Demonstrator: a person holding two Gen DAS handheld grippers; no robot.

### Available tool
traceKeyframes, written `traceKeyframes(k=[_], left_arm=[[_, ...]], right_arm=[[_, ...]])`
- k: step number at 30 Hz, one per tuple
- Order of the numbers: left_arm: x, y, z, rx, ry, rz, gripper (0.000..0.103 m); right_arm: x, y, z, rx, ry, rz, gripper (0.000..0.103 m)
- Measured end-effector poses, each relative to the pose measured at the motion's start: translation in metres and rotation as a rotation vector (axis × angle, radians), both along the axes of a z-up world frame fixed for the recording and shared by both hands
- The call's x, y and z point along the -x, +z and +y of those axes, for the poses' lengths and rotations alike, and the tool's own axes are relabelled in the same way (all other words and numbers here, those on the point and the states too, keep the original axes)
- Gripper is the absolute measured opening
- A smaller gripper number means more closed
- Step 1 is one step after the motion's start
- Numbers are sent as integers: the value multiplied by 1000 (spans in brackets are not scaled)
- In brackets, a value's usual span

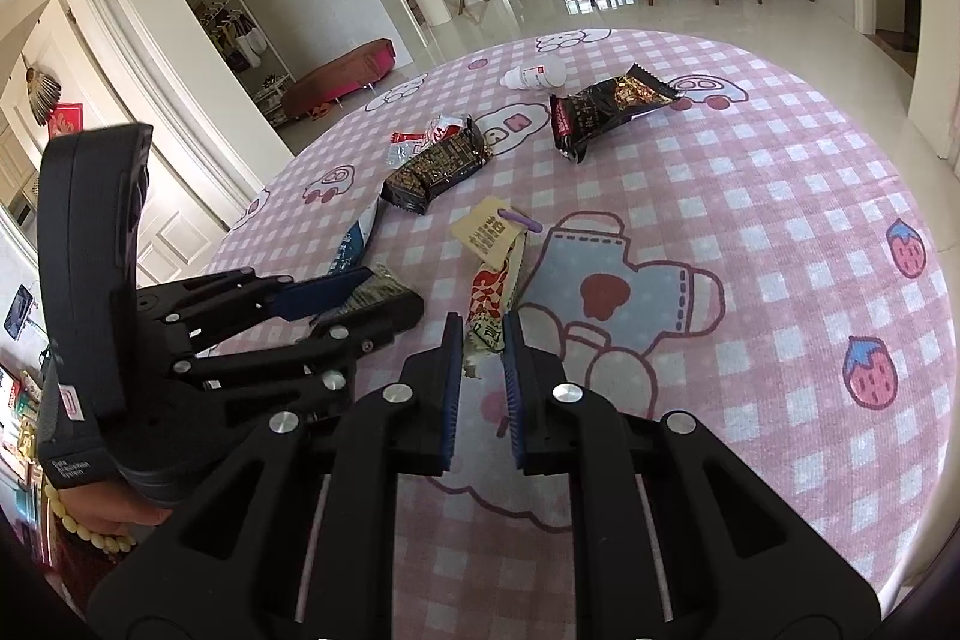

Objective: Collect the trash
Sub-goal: 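Carry the clear wrapper with left while right carries the red-white packet to the bucket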

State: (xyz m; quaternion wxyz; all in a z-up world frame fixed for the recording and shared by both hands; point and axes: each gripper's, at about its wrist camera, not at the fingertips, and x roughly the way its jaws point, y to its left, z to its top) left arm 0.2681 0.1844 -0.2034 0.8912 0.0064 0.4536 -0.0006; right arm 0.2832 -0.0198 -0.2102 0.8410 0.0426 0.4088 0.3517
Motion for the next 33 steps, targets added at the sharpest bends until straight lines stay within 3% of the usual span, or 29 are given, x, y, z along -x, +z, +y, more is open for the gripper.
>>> traceKeyframes(k=[11,18,27,33], left_arm=[[17,29,-16,78,5,-83,14],[21,45,-64,104,-71,-107,14],[7,53,-181,143,-295,-97,14],[-9,33,-277,171,-467,-36,14]], right_arm=[[18,13,-22,-37,-20,-38,11],[38,27,-72,-110,-84,-72,10],[70,32,-203,-170,-321,-123,10],[90,13,-285,-141,-495,-104,10]])
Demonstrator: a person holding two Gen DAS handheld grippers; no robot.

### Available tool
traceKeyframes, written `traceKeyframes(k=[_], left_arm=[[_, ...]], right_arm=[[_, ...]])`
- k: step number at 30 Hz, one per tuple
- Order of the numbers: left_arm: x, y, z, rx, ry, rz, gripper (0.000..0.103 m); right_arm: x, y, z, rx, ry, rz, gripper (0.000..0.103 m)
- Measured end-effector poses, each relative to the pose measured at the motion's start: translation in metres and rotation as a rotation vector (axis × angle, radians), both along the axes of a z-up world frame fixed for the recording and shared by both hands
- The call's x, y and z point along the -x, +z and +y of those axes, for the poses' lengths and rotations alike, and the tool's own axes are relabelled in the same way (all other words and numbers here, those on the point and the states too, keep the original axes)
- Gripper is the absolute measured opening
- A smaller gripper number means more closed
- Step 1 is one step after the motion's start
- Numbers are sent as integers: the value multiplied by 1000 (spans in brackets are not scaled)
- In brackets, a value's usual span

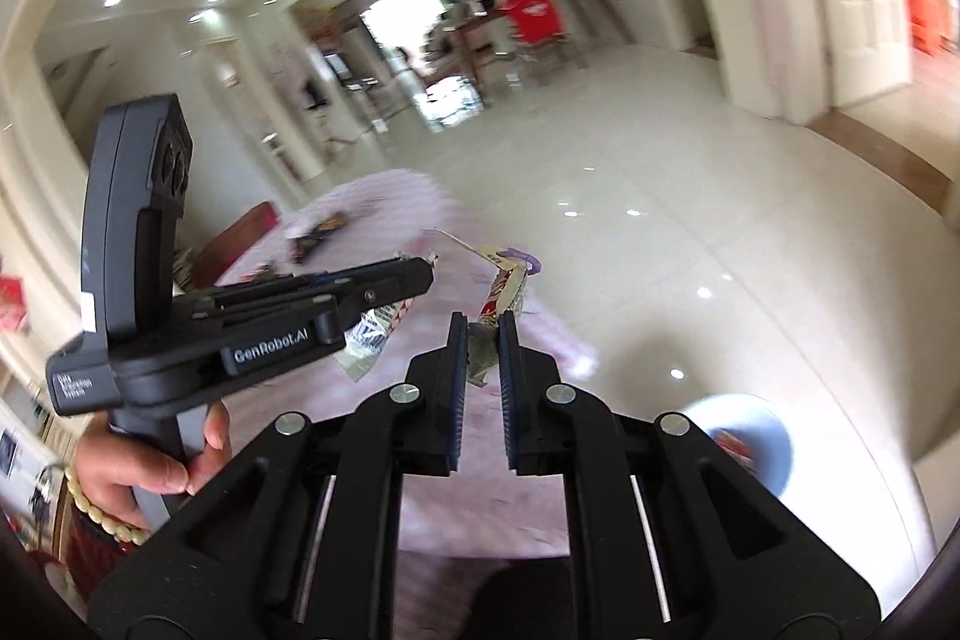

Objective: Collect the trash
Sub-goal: 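Carry the clear wrapper with left while right carries the red-white packet to the bucket, then open the left gripper over the bucket while right opens to drop its packet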

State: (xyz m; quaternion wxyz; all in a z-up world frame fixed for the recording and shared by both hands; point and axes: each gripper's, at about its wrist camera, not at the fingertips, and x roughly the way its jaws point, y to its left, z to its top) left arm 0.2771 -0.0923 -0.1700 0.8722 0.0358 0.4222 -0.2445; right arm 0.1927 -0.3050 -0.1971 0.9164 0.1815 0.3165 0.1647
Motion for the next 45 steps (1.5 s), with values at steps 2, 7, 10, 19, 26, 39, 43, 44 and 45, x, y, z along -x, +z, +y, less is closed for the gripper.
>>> traceKeyframes(k=[2,7,10,19,26,39,43,44,45], left_arm=[[-5,-12,-32,-4,-52,22,14],[-18,-42,-82,-27,-110,74,14],[-24,-60,-101,-48,-121,111,14],[-21,-96,-132,-93,-156,167,14],[-18,-97,-140,-92,-176,179,14],[-26,-80,-149,-40,-157,146,81],[-24,-79,-137,-43,-143,152,81],[-23,-78,-133,-43,-141,148,81],[-21,-76,-128,-45,-139,144,81]], right_arm=[[5,-10,-24,5,-53,22,10],[-6,-47,-59,49,-125,138,30],[-10,-68,-76,38,-167,179,41],[-4,-74,-95,1,-200,172,46],[3,-70,-106,4,-266,150,51],[24,-59,-131,-4,-430,81,61],[23,-58,-122,5,-419,91,61],[22,-57,-119,3,-411,92,61],[21,-56,-117,5,-406,92,61]])
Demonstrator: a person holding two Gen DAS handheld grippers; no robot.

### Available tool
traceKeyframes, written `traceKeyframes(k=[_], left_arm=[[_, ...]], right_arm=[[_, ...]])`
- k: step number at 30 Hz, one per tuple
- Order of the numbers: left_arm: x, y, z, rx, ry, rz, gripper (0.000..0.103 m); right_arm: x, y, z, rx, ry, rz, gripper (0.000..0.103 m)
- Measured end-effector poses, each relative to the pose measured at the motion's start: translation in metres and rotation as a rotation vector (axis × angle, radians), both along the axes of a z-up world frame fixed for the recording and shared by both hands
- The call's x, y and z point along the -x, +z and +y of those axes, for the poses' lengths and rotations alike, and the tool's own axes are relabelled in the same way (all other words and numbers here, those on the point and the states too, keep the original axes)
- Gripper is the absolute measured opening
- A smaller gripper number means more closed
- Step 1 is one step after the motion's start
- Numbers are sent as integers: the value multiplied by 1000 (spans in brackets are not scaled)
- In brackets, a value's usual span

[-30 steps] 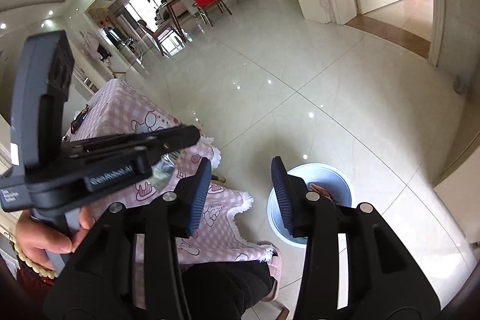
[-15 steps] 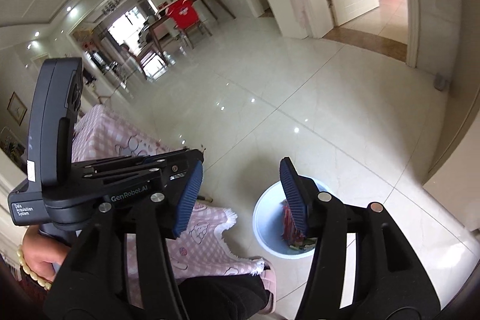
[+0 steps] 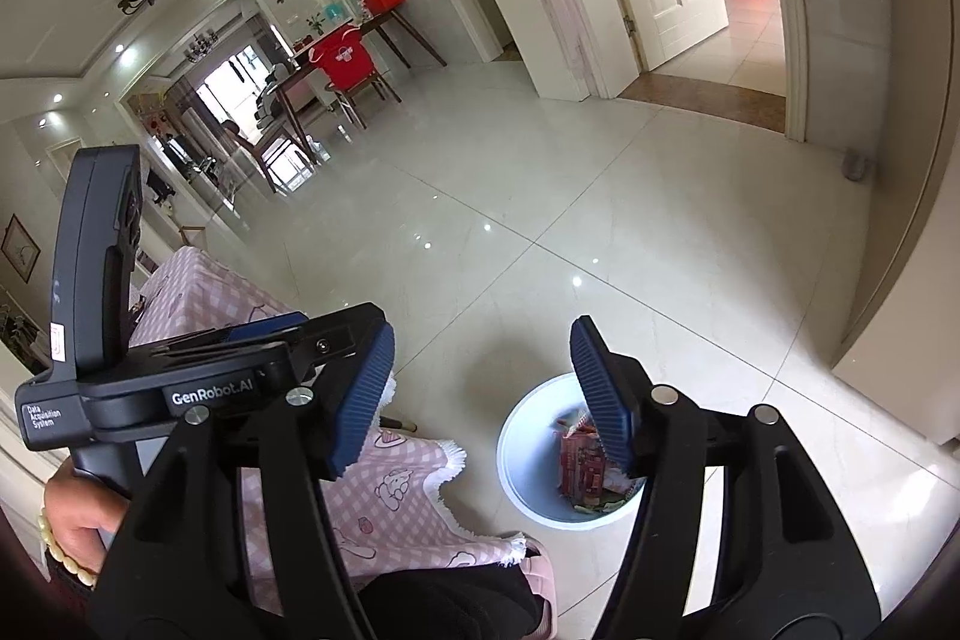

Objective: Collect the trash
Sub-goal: 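Open the left gripper over the bucket while right opens to drop its packet, then move both open grippers back over the table toward the remaining wrappers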

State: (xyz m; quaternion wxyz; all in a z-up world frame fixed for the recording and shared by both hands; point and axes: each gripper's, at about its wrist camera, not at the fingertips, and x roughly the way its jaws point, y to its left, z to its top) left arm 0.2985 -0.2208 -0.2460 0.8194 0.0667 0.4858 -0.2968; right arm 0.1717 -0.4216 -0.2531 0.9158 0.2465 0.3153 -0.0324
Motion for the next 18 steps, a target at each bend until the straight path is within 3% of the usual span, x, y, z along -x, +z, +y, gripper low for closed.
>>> traceKeyframes(k=[11,18], left_arm=[[12,42,89,44,94,-69,81],[21,77,170,80,215,-142,81]], right_arm=[[-11,26,43,18,77,-33,61],[-24,52,105,49,184,-72,61]])
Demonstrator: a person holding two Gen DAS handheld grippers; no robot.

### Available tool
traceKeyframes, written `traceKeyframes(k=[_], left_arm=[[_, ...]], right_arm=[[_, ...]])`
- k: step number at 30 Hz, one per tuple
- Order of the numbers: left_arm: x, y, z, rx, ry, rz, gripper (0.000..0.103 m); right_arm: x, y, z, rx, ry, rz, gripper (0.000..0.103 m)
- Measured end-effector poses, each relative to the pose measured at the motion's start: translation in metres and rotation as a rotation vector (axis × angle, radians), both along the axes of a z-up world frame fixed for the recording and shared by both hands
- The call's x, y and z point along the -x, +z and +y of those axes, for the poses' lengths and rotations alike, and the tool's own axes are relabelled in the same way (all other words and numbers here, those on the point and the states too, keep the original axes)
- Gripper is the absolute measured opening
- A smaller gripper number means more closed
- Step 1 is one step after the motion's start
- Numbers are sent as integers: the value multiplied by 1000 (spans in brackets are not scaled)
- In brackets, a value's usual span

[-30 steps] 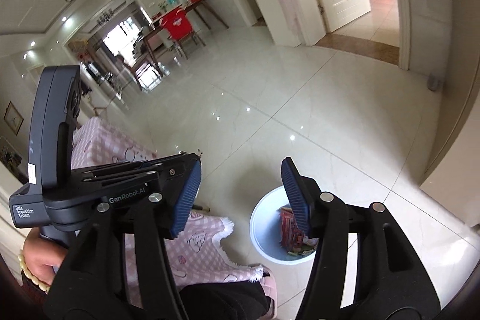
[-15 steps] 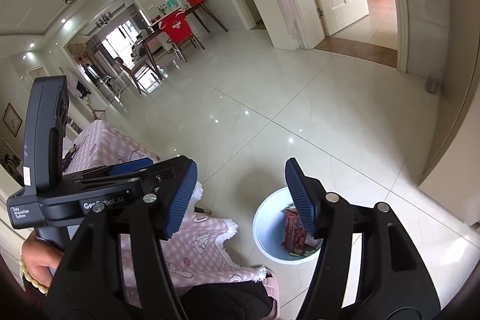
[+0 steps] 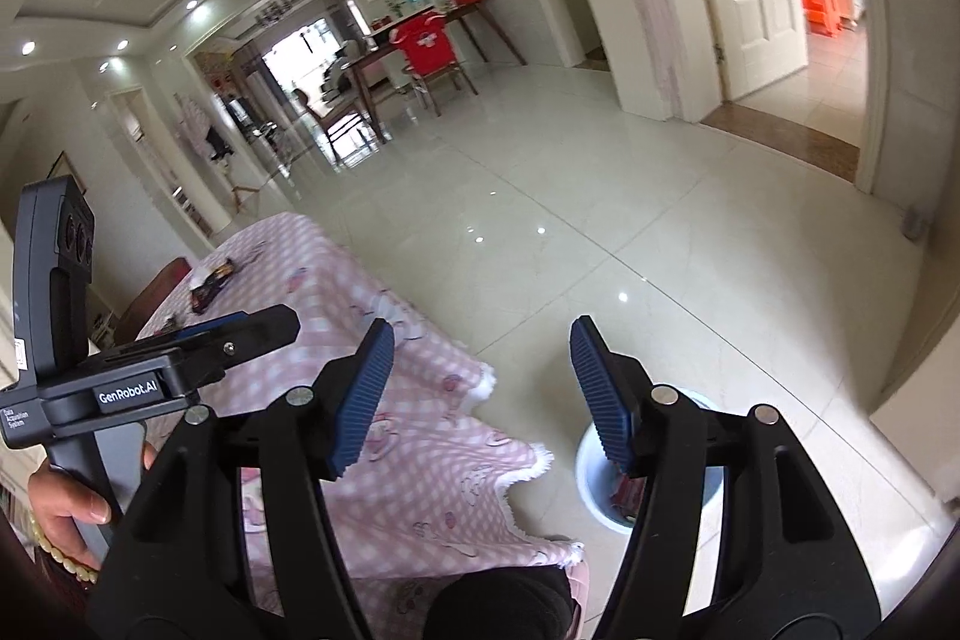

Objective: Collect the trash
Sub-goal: 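Move both open grippers back over the table toward the remaining wrappers, then grasp the blue-white strip packet with left while right grasps the white bottle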

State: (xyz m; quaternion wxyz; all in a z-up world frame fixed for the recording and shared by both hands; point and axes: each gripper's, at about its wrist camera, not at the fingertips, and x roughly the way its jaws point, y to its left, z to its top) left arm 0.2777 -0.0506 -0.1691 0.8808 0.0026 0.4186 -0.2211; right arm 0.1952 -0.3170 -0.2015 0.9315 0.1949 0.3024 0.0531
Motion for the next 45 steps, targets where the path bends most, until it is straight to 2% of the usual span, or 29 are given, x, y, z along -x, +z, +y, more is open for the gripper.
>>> traceKeyframes(k=[7,12,16,19,24,26,28,30,31,32,36,41,45], left_arm=[[5,21,118,-36,225,-82,81],[5,18,199,-53,402,-76,81],[8,5,256,-101,535,-56,81],[8,-9,286,-91,579,-18,81],[10,-25,296,-85,584,15,80],[6,-31,300,-77,573,31,67],[0,-37,299,-75,563,43,64],[-3,-39,298,-93,558,39,55],[-4,-41,298,-102,548,43,28],[-6,-43,299,-100,544,51,13],[-6,-40,305,-94,548,26,10],[4,-15,322,-69,581,-45,9],[-9,-2,335,-43,583,-57,9]], right_arm=[[-26,22,92,37,178,-35,61],[-48,25,154,69,290,-36,61],[-66,22,197,82,359,-17,61],[-78,17,224,91,404,-2,61],[-93,9,255,107,471,23,61],[-97,8,265,113,483,26,61],[-103,8,269,114,490,31,61],[-108,8,276,117,496,33,61],[-110,8,277,119,497,33,61],[-114,8,280,121,497,35,62],[-124,9,289,119,498,39,62],[-141,11,305,129,515,41,62],[-157,17,324,157,538,24,62]])
